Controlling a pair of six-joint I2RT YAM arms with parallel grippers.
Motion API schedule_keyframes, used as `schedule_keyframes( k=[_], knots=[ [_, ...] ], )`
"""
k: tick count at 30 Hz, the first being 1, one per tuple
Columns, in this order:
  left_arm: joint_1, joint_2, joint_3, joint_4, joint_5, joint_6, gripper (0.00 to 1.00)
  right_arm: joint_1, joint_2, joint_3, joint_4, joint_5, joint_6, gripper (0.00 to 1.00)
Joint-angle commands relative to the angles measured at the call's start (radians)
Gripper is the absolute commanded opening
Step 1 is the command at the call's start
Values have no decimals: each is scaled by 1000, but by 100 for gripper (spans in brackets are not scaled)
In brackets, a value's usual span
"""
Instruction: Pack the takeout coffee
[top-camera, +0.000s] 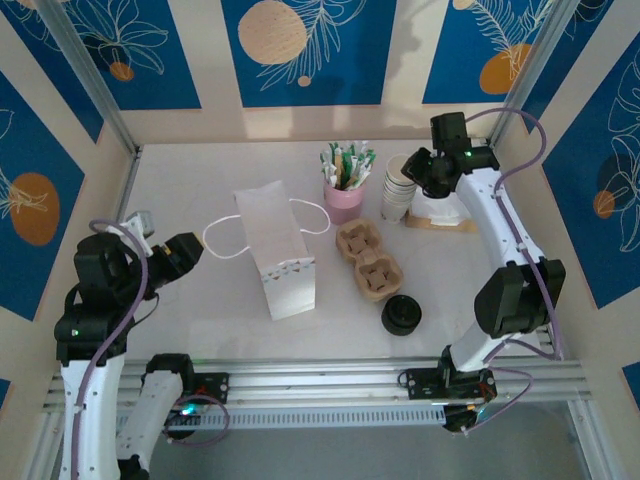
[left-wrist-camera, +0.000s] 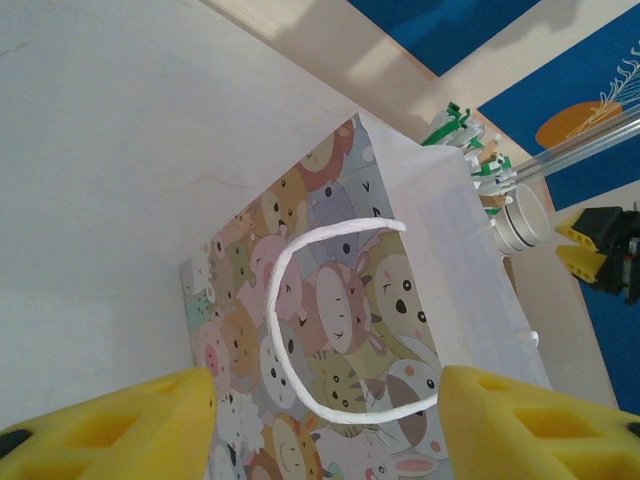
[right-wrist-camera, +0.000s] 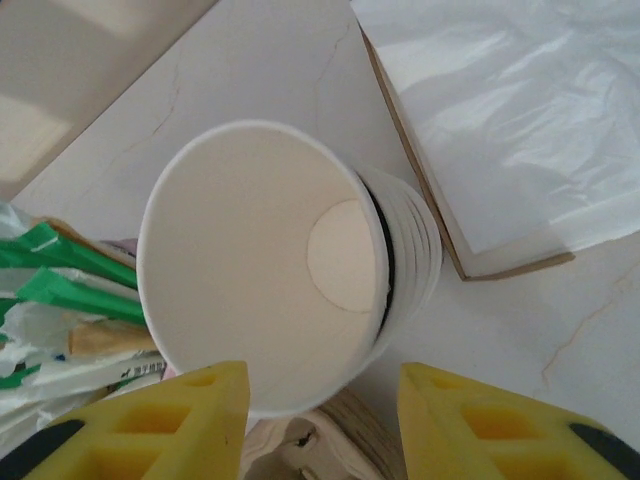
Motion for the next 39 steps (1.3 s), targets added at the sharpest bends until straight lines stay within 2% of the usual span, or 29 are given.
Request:
schedule_keyframes(
  k=[1, 8, 13, 15, 20, 23, 39],
  knots=[
    [2, -20, 31, -37, 24, -22, 60, 9, 15, 42, -8, 42, 10, 44],
    [2, -36, 25, -57, 24, -31, 60, 26, 27, 39, -15, 140, 13, 43],
    [2, -44, 6, -40, 36, -51, 60, 29, 43, 39, -12, 156, 14, 42],
    [2, -45, 6, -40, 35, -51, 60, 29, 52, 44, -9, 156, 16, 38],
    [2, -41, 0, -33, 67, -53, 60, 40, 68, 49, 10, 150, 13, 36],
    [2, -33, -9, -29, 90, -66, 60, 46, 77, 53, 14, 156, 12, 30],
    [2, -35, -9, -29, 79, -83, 60, 48, 60, 91, -6, 149, -14, 10]
  ],
)
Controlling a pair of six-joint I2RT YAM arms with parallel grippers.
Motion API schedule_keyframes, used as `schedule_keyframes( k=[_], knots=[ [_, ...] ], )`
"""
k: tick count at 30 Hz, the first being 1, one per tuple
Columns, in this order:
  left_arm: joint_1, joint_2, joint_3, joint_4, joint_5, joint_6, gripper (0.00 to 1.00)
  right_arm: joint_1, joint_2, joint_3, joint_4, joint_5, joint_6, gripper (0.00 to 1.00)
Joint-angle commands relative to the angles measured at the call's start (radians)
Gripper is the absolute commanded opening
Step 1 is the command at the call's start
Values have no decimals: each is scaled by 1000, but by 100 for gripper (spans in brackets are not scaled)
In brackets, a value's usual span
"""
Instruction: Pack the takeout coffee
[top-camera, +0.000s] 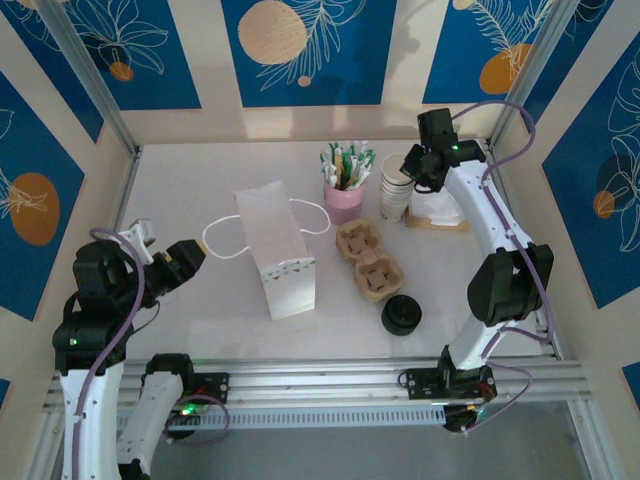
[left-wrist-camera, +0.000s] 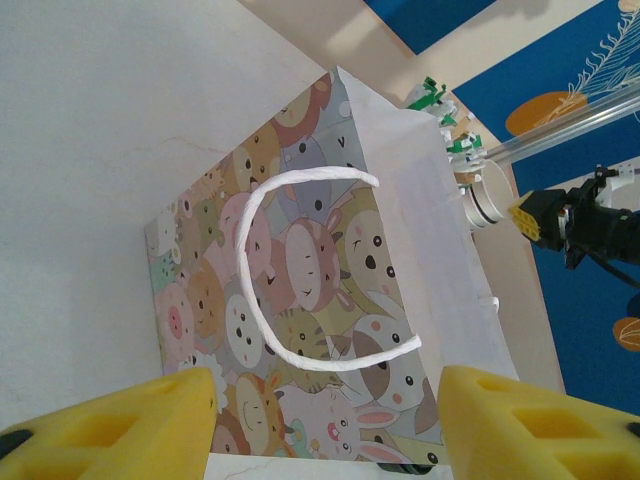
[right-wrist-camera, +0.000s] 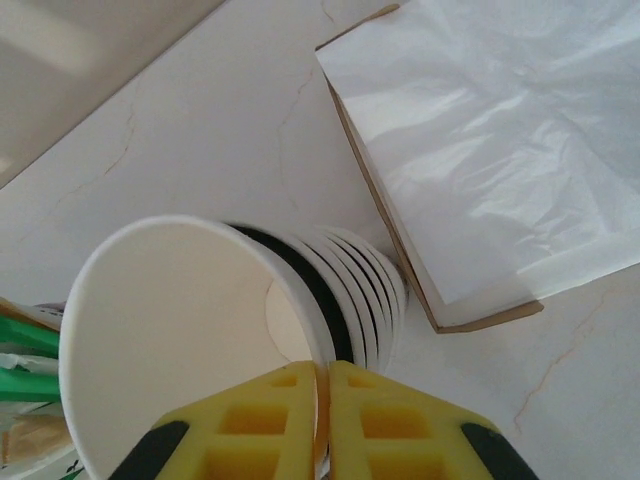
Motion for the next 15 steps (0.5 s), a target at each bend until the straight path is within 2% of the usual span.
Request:
schedule_keyframes(
  k=[1, 9, 15],
  knots=[
    [2, 1, -1, 10, 12, -19, 60, 2, -21, 39, -12, -3, -10, 9],
    [2, 1, 1, 18, 5, -30, 60, -4, -59, 97, -24, -29, -7, 0],
    [2, -1, 4, 25, -10, -53, 59, -18, -115, 192, -80, -51, -16, 0]
  ],
)
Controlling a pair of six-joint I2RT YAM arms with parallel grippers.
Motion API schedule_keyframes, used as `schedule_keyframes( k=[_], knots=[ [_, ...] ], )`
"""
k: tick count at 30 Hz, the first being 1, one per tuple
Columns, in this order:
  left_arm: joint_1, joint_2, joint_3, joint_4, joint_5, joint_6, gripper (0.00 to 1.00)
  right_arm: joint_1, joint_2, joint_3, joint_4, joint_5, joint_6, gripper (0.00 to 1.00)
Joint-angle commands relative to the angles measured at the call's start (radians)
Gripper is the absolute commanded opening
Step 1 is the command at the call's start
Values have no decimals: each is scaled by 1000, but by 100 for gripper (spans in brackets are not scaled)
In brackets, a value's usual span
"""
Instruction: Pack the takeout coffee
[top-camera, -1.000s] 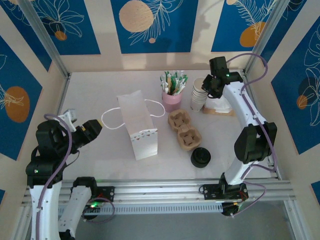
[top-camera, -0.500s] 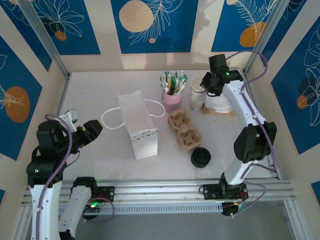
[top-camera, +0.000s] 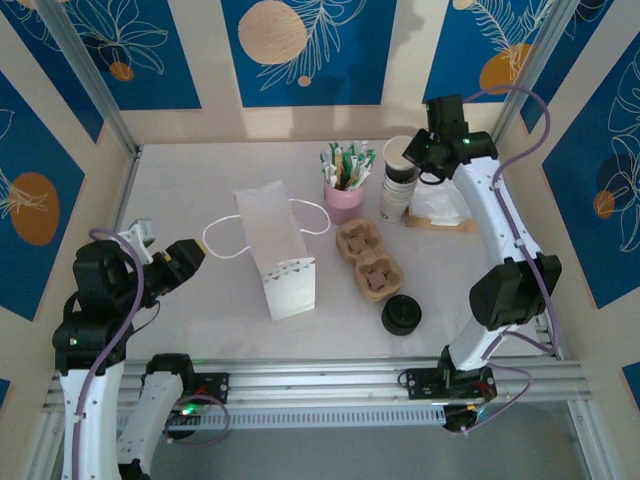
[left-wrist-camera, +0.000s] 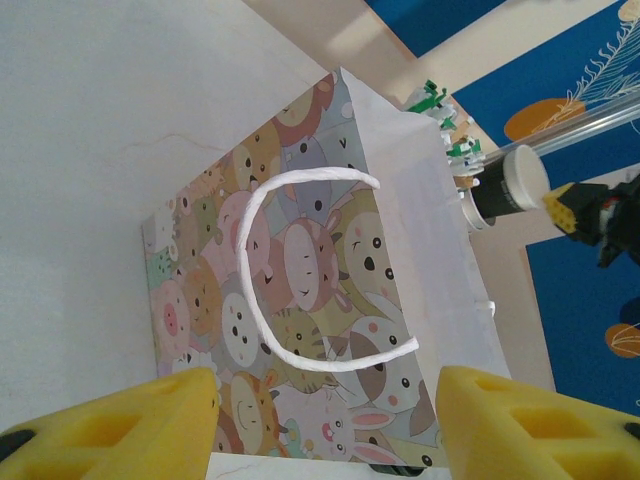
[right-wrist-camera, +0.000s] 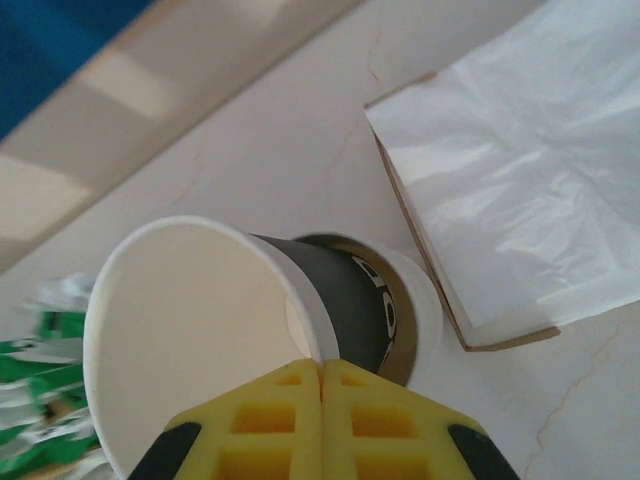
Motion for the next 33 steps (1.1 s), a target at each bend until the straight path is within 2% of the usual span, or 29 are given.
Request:
schedule_keyframes(
  k=[1, 8, 14, 19, 23, 29, 33],
  knots=[
    [2, -2, 4, 24, -15, -30, 59, -11, -90, 71, -36, -41, -10, 0],
    [2, -7, -32, 36, -37, -58, 59, 14, -268, 65, -56, -148, -45, 0],
    [2, -28, -69, 28, -96, -61, 60, 146, -480, -58, -160, -155, -101, 0],
    [2, -43, -101, 39, -127, -96, 61, 298, -709, -283, -203, -120, -108, 0],
    [2, -54, -161, 45, -123, -134, 61, 379, -882, -493, -189, -169, -81, 0],
    [2, -73, -273, 64, -94, -187, 61, 489, -980, -750, -160, -227, -6, 0],
    [2, -102, -328, 27, -112, -189, 61, 620, -1013, -911, -31, -199, 53, 0]
  ],
)
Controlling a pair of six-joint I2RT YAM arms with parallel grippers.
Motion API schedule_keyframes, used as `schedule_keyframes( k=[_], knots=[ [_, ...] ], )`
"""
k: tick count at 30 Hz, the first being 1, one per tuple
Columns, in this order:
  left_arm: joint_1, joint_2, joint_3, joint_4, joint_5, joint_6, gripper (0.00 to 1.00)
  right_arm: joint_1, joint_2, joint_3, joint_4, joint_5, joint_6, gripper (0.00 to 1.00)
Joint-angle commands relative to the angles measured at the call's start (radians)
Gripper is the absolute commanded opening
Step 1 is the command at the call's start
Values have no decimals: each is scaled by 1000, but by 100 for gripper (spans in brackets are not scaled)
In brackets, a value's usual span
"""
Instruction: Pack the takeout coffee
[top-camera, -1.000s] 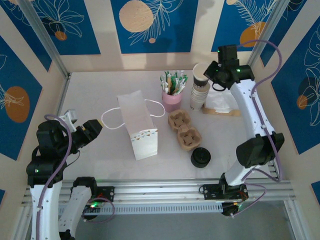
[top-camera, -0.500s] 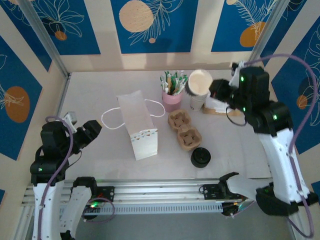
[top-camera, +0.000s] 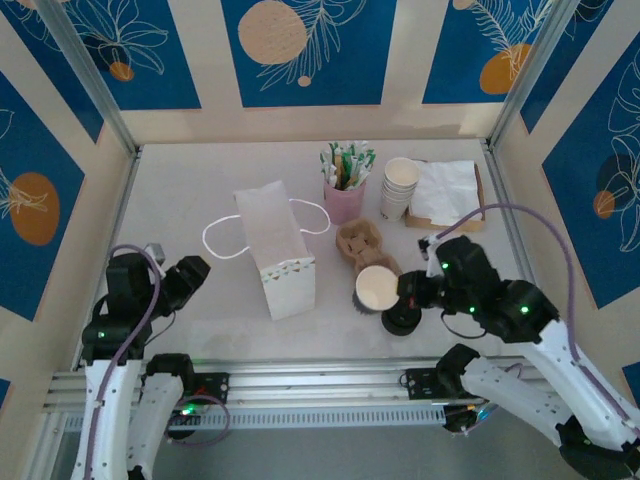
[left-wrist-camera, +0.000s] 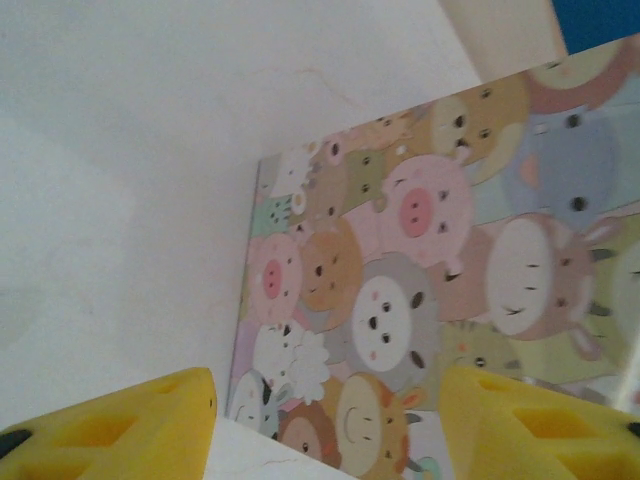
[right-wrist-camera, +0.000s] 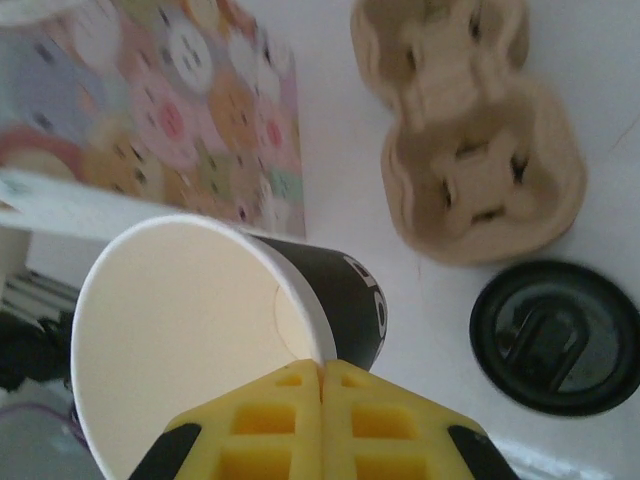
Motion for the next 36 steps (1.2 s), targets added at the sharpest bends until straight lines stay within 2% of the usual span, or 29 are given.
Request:
schedule_keyframes(
  k=[1, 6, 10, 17, 25, 36],
  knots=[
    [2, -40, -33, -24, -11, -25, 61, 105, -30, -94, 142, 7, 74, 0],
    [2, -125, -120, -24, 1, -67, 61, 314, -8, -262, 382, 165, 122, 0],
    [2, -172, -172, -19, 14, -85, 60, 378, 48, -314, 520, 248, 156, 0],
    [1, -147, -228, 34, 75, -83, 59, 382, 202, -271, 617, 301, 143, 0],
    [-21, -119, -233, 67, 81, -47, 56, 368, 343, -195, 672, 301, 117, 0],
    [-135, -4, -245, 177, 52, -48, 56, 280, 455, -119, 702, 259, 139, 0]
  ],
)
